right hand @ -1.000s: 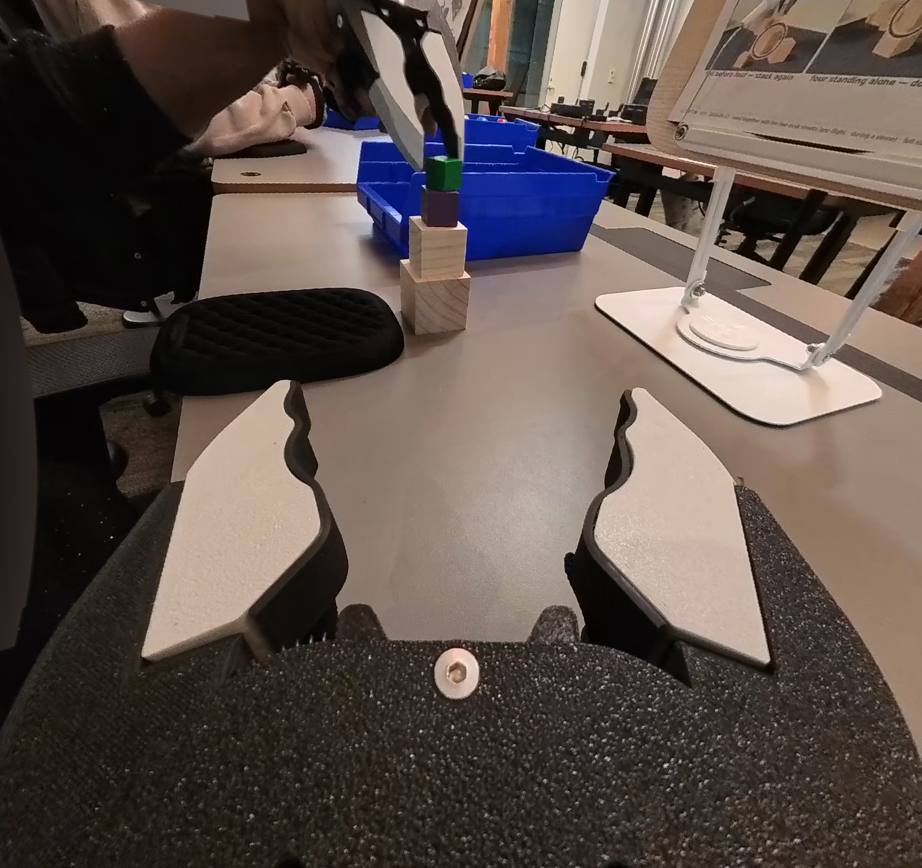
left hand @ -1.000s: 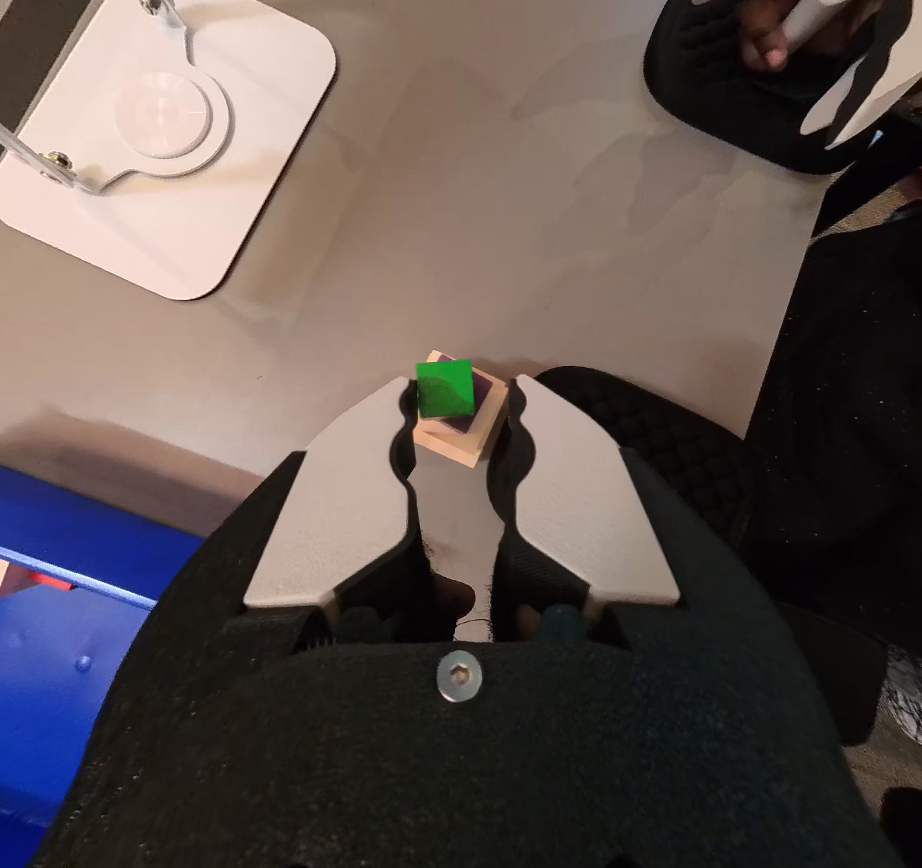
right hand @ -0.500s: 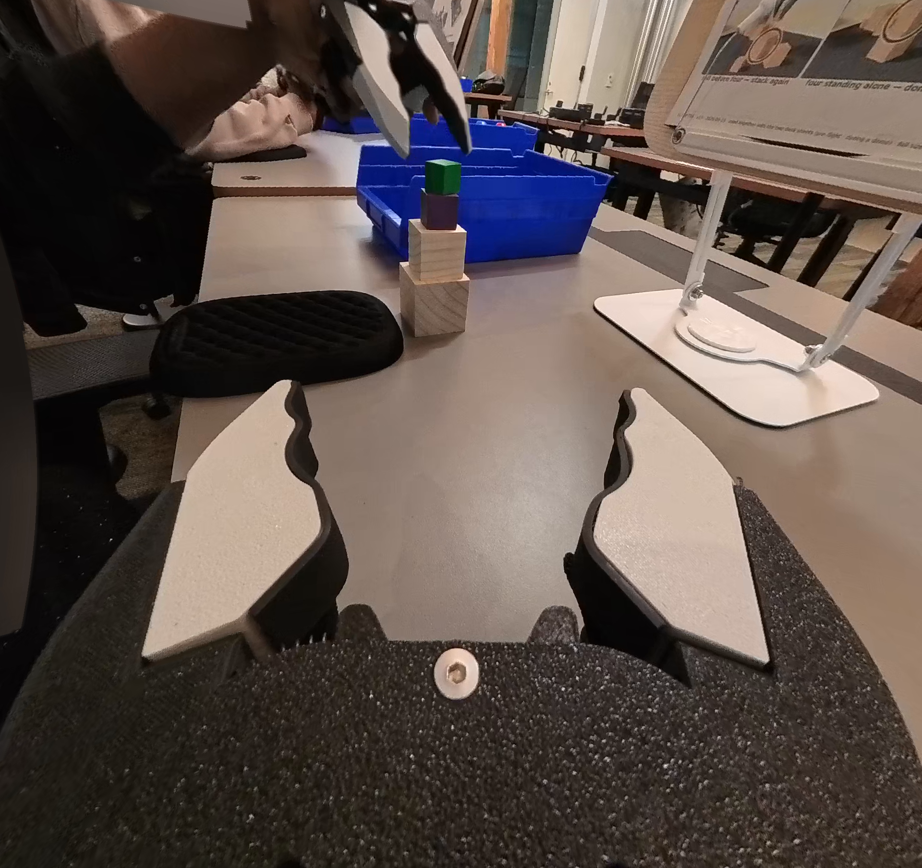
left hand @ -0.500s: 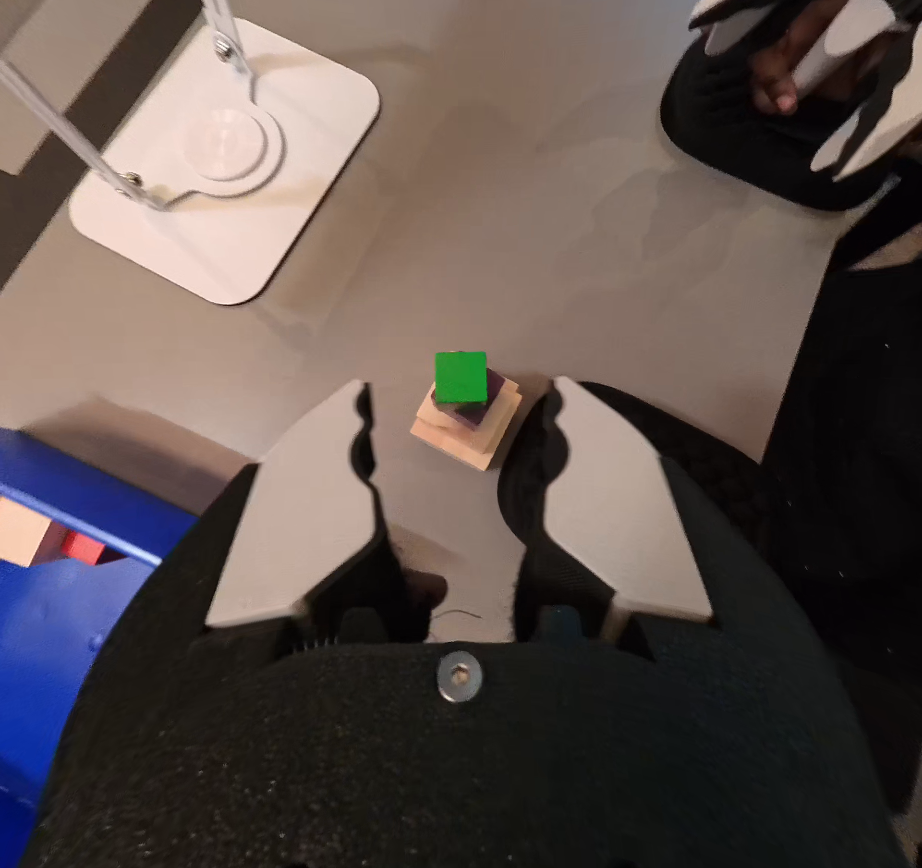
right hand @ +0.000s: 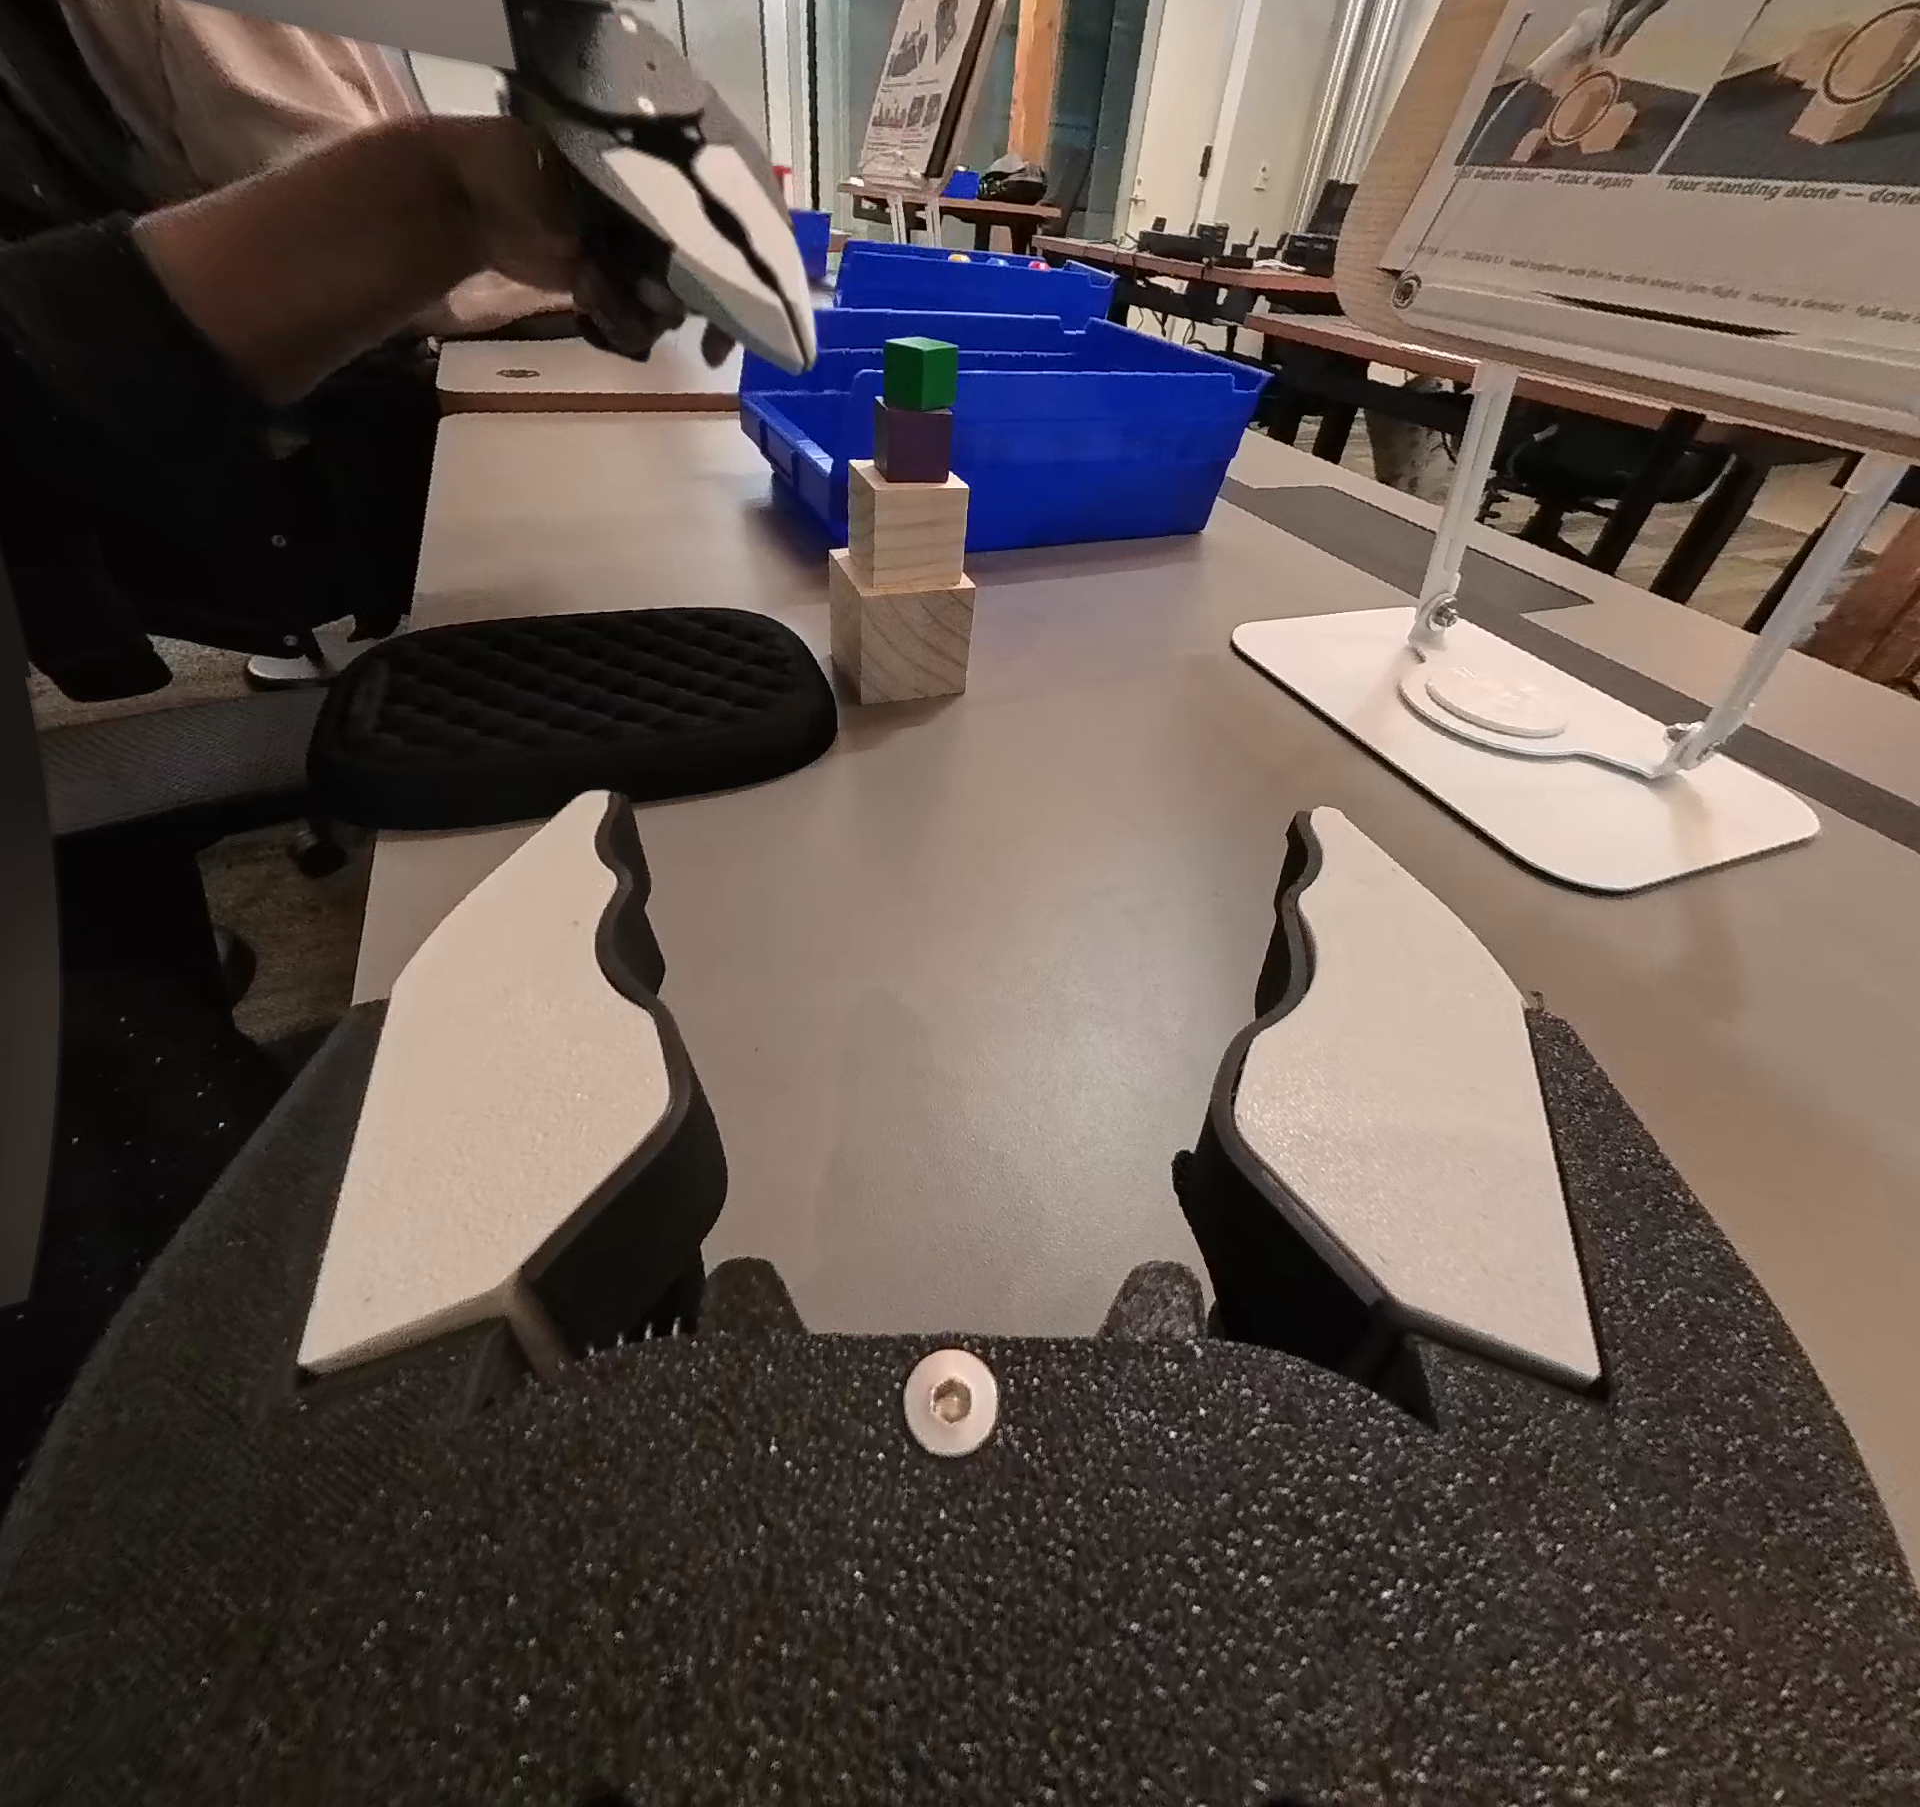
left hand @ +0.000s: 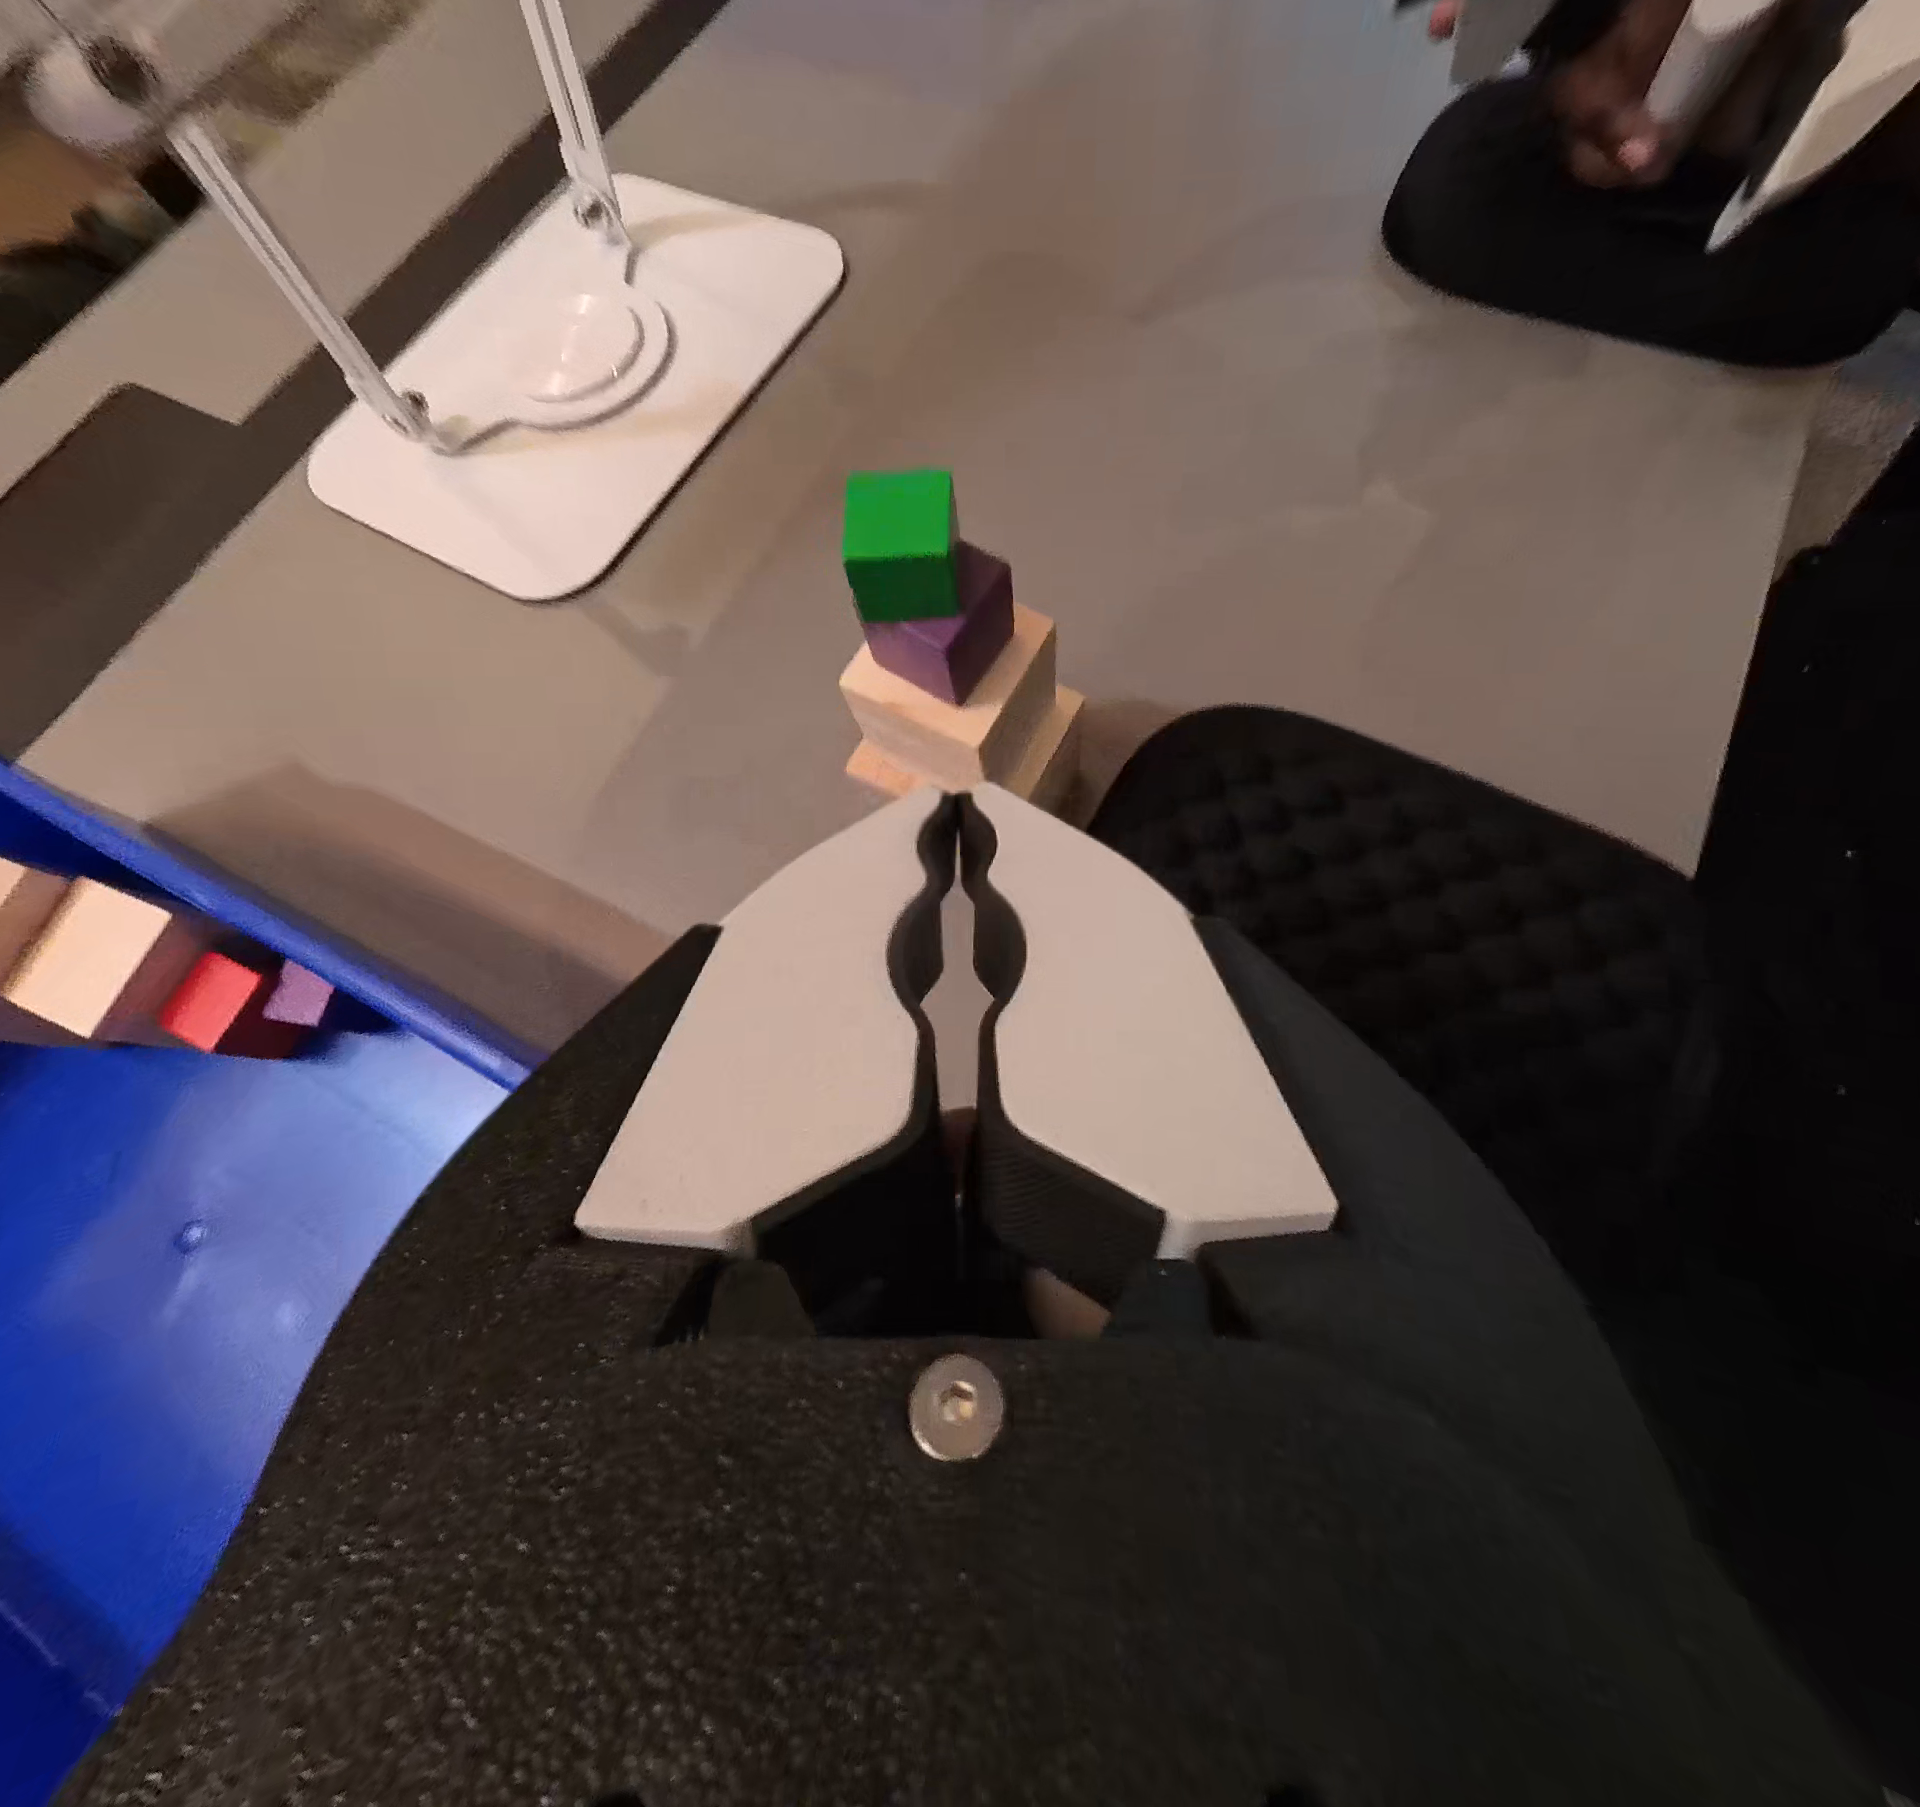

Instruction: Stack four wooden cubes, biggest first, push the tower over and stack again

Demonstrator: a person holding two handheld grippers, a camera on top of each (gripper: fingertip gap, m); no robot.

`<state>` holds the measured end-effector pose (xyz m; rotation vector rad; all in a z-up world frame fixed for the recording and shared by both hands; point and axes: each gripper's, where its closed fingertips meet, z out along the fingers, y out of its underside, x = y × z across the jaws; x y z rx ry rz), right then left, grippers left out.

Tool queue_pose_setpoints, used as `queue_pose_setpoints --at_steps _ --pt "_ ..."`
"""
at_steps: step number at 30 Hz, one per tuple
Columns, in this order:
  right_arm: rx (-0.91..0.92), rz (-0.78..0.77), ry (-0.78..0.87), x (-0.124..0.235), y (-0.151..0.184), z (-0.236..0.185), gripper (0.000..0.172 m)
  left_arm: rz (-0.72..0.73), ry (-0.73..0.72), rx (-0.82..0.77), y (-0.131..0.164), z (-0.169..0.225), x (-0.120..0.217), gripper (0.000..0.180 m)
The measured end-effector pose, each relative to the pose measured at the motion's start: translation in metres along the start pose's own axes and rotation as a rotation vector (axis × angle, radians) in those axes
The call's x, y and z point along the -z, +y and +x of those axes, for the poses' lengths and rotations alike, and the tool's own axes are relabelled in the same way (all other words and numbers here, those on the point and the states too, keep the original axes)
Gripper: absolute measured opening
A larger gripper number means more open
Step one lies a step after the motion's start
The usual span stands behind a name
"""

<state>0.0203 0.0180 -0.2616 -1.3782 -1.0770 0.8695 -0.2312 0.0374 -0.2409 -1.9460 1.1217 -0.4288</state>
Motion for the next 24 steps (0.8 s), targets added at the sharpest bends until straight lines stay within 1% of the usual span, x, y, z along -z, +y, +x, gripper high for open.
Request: queue_pose_setpoints --at_steps 2,4,7,11,17,24 --pt "-0.004 0.002 -0.001 0.0 0.0 0.0 0.113 -0.075 -0.012 0.01 0.016 -0.003 -0.008 0.0" --pt "-0.007 0.005 -0.001 0.0 -0.001 0.001 0.113 -0.13 -0.057 -0.008 0.026 -0.009 -0.017 0.0" --pt "-0.01 0.008 -0.002 0.001 -0.001 0.001 0.113 -0.18 -0.123 -0.037 0.033 -0.019 -0.029 0.0" --pt "-0.013 0.011 -0.003 0.001 -0.001 0.001 0.113 -0.229 -0.114 -0.051 0.04 -0.02 -0.042 0.0" --pt "-0.014 0.016 -0.004 0.002 -0.002 0.001 0.112 -0.218 -0.077 -0.077 0.034 -0.015 -0.055 0.0" --pt "-0.015 0.019 -0.004 0.002 -0.002 0.001 0.112 -0.206 -0.049 -0.103 0.024 -0.011 -0.06 0.0"
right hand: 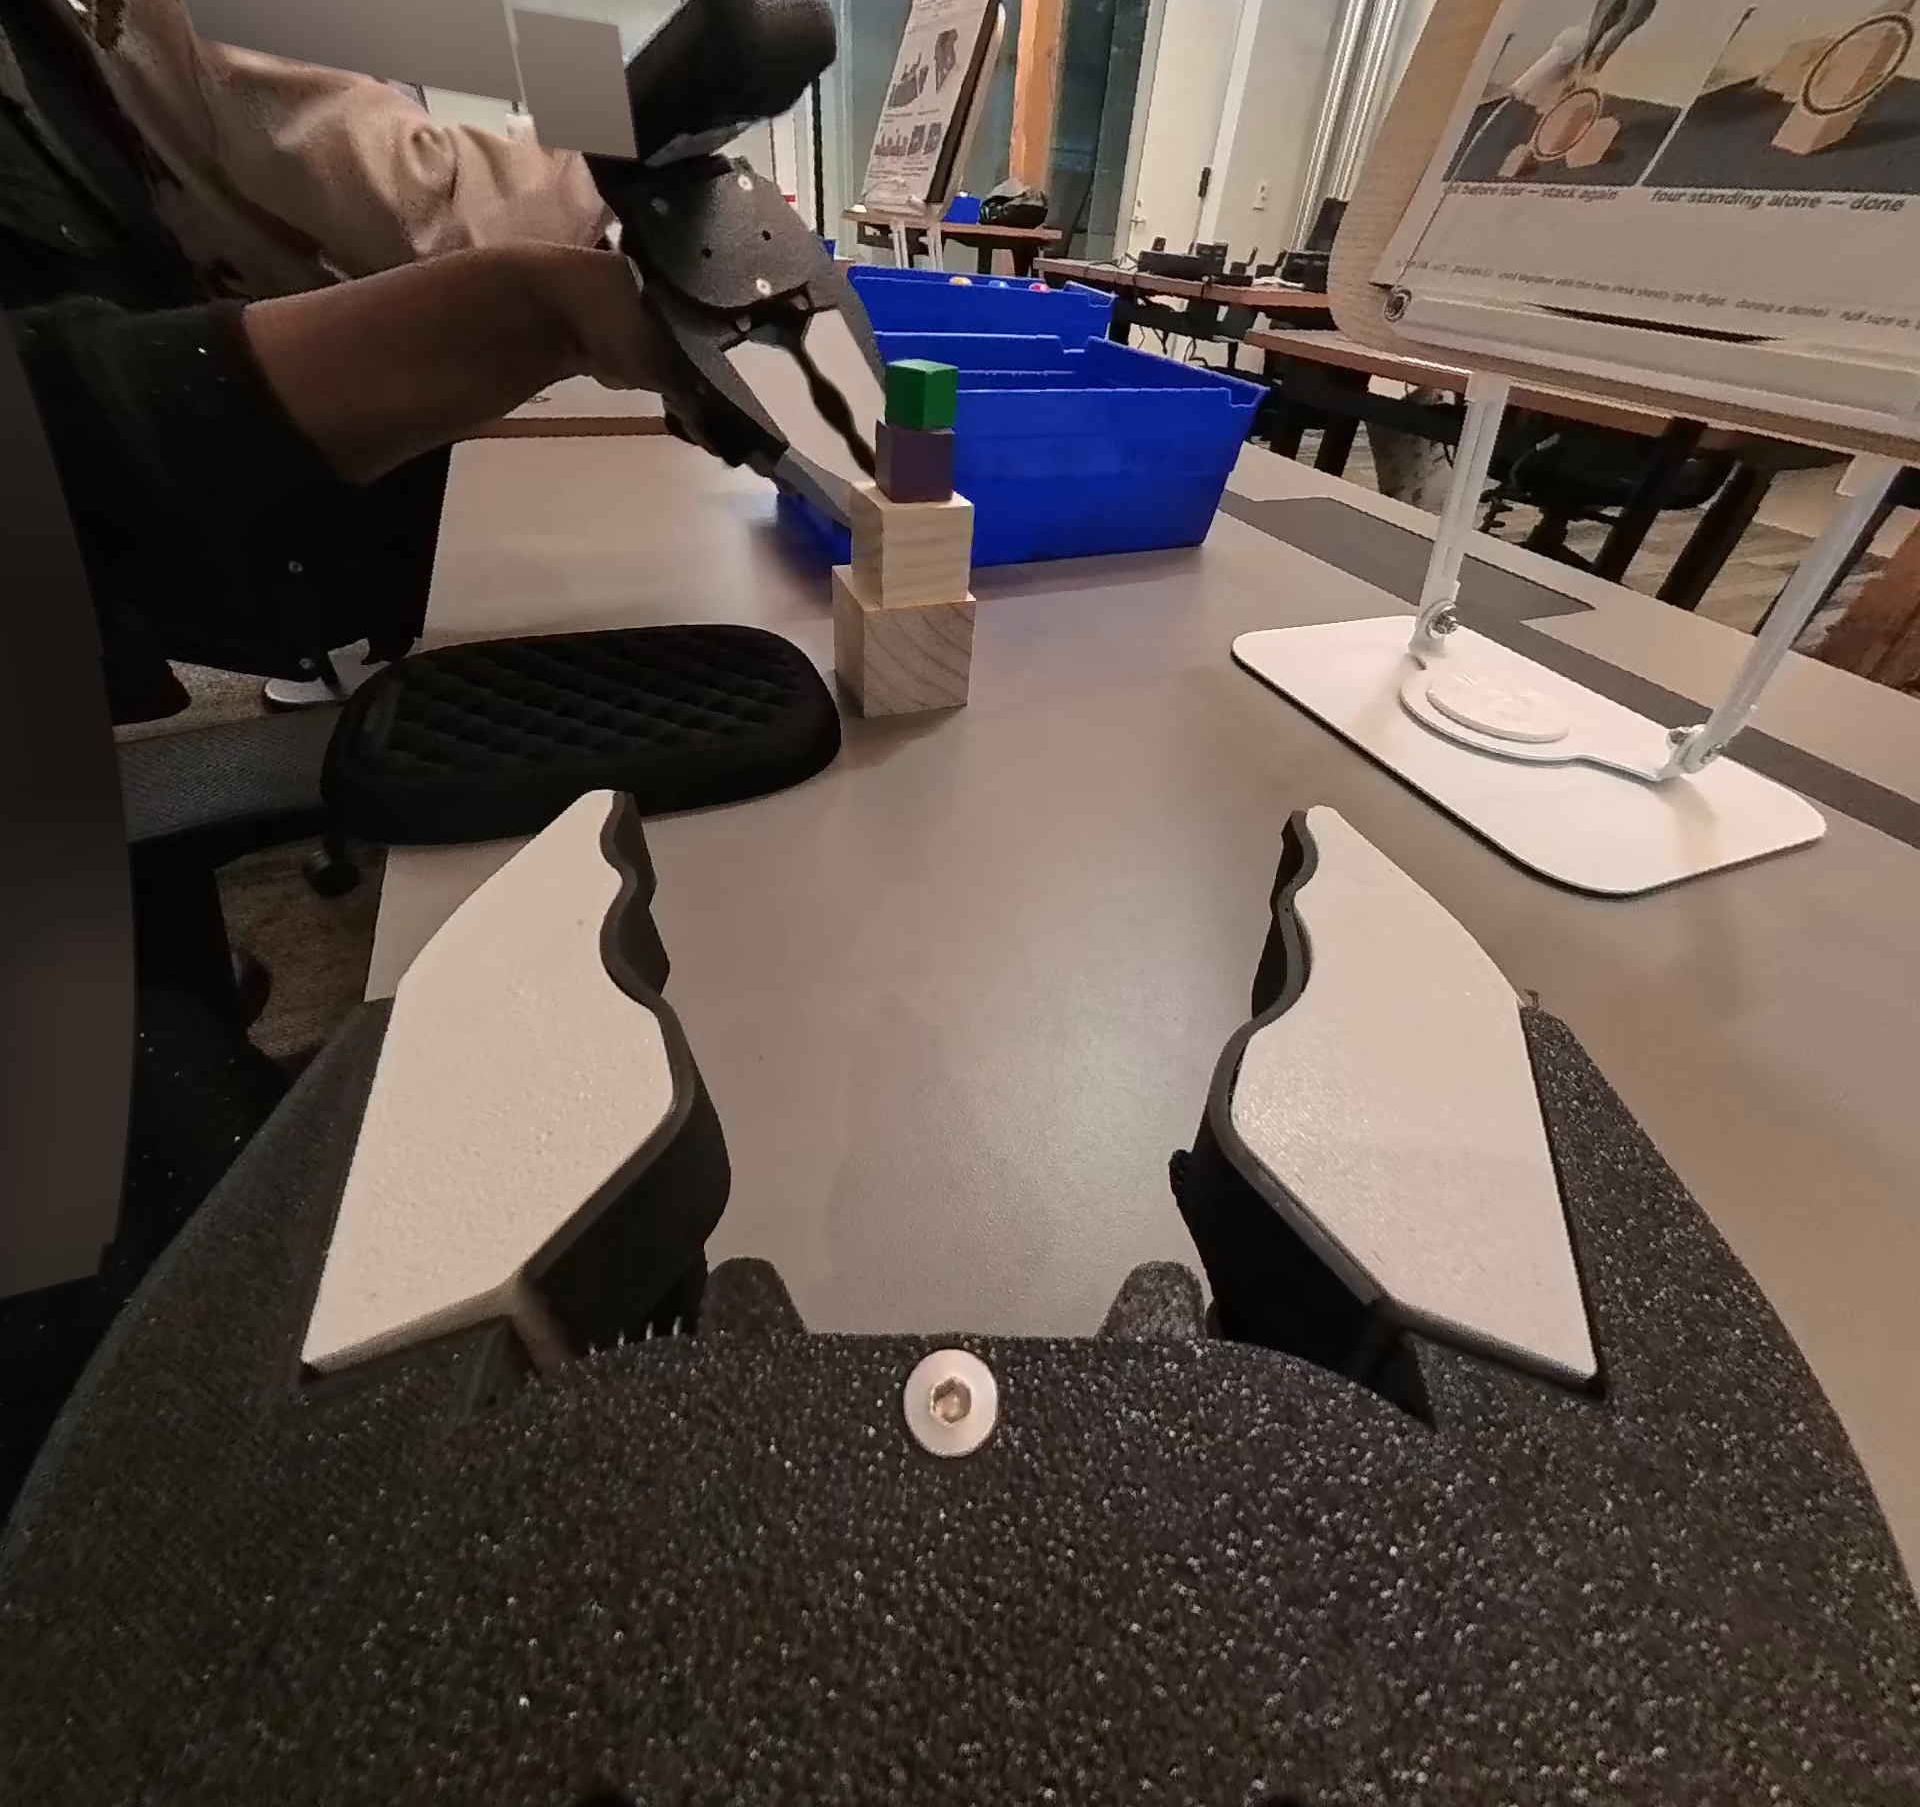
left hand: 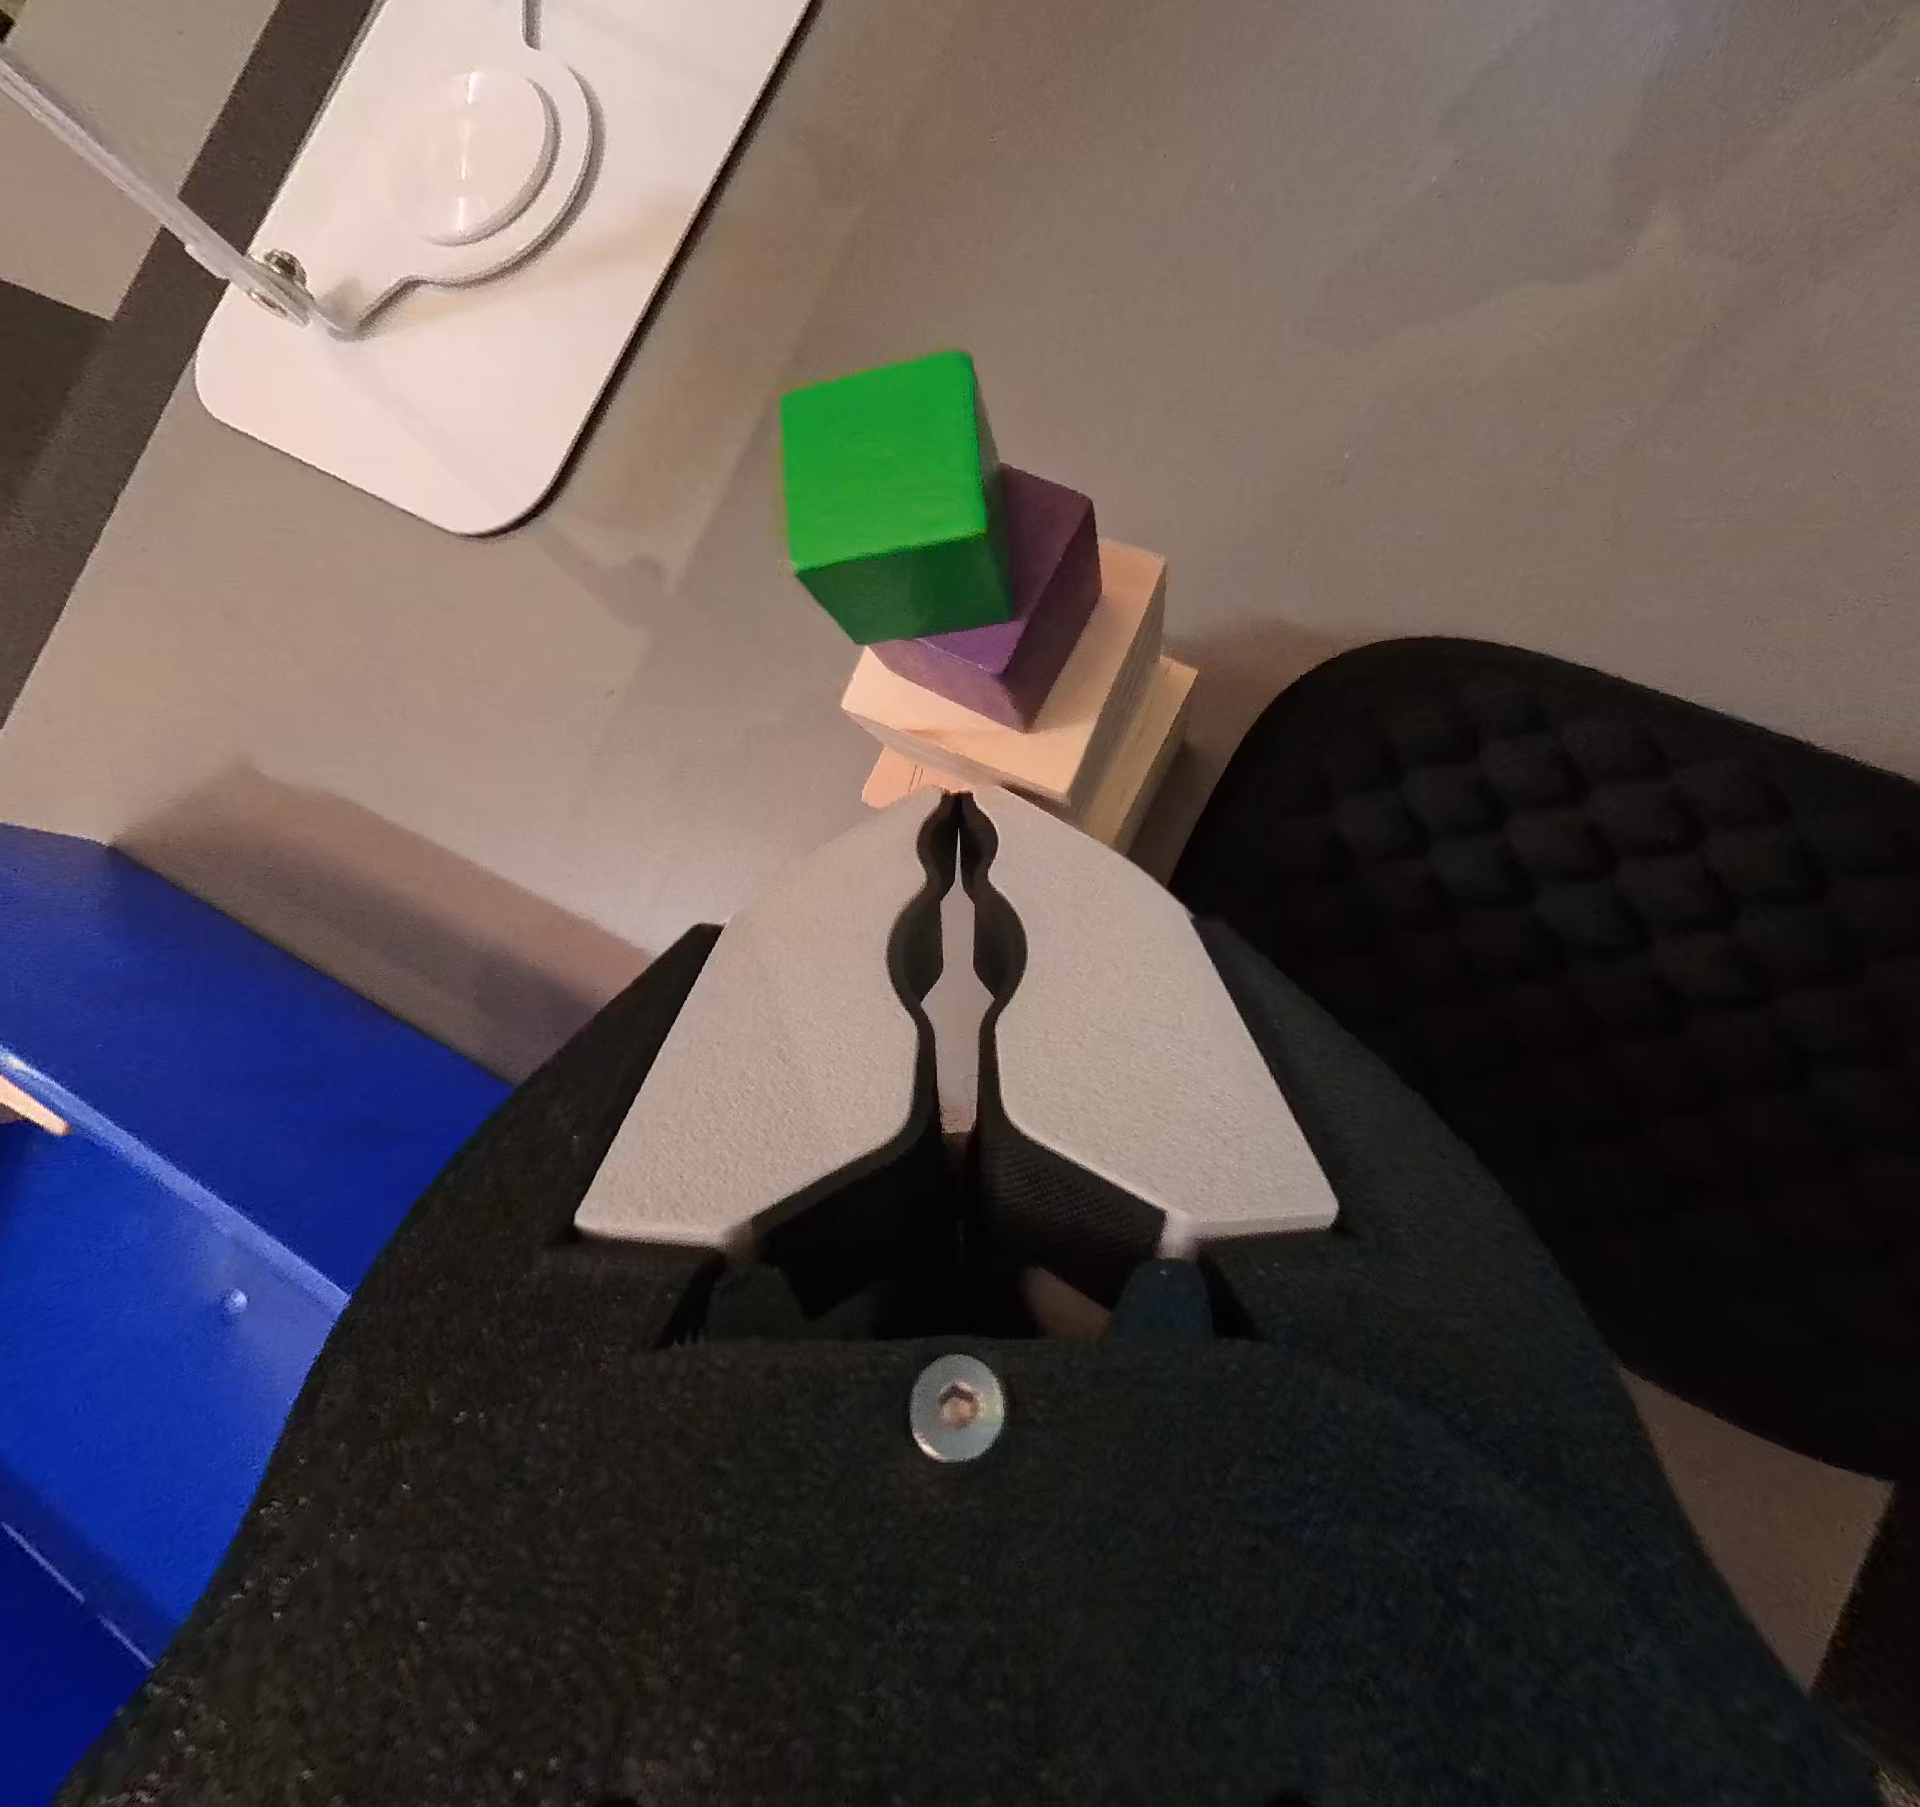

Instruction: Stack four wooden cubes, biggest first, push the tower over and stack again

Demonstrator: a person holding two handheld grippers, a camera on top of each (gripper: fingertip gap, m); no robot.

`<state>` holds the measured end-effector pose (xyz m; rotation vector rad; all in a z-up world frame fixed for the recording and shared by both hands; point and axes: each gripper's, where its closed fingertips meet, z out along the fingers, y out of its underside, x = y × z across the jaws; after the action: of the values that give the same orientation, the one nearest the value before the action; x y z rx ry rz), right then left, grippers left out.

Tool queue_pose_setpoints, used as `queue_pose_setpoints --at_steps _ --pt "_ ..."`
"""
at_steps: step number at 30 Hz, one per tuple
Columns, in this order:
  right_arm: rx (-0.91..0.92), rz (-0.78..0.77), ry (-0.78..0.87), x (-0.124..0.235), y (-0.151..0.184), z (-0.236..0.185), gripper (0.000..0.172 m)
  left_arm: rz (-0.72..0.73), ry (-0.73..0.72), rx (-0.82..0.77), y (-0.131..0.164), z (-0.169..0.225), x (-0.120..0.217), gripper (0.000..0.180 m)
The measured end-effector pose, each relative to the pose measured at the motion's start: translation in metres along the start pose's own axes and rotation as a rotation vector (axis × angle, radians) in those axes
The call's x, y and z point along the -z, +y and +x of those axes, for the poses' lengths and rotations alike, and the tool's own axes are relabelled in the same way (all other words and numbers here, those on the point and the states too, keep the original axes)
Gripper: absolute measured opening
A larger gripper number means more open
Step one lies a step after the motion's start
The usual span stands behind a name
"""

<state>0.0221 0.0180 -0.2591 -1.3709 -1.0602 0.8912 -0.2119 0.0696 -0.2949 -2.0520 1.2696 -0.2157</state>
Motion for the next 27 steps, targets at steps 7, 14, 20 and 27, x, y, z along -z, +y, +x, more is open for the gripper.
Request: queue_pose_setpoints --at_steps 7,14,20,27 --pt "0.001 0.001 0.0 0.0 0.0 0.0 0.112 0.009 0.017 -0.011 -0.009 0.004 -0.002 0.0" --pt "-0.001 0.003 0.0 0.001 0.0 0.0 0.112 0.023 0.031 -0.016 -0.017 0.006 -0.002 0.0" --pt "-0.001 0.005 0.0 0.001 -0.001 0.0 0.112 0.034 0.033 -0.018 -0.022 0.007 -0.001 0.0" --pt "-0.003 0.007 0.0 0.001 -0.001 0.0 0.112 0.093 0.031 0.006 -0.026 0.006 0.01 0.0"
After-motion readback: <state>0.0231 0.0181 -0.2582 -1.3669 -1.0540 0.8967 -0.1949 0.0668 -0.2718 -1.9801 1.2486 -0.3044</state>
